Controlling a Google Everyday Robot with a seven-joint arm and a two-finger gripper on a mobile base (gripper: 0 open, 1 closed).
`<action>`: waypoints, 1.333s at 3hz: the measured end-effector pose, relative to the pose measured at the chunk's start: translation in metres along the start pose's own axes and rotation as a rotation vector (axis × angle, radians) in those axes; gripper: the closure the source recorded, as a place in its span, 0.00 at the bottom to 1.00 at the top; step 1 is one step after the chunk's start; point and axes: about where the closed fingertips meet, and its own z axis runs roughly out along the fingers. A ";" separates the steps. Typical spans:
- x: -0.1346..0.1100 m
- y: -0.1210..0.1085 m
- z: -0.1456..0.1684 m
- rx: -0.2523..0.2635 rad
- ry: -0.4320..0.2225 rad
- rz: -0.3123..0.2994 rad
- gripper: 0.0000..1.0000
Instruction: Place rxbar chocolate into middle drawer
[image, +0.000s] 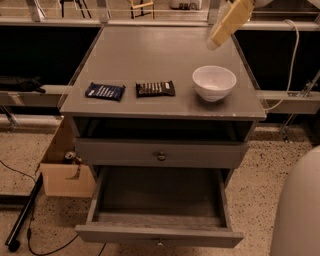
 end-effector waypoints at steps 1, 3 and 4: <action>-0.012 -0.012 -0.015 0.047 -0.029 -0.021 0.00; 0.003 -0.023 0.006 0.096 -0.125 0.059 0.00; 0.015 -0.018 0.034 0.107 -0.138 0.104 0.00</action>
Offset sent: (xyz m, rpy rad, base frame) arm 0.0131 -0.0216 0.0067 0.1713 -0.0626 -0.0989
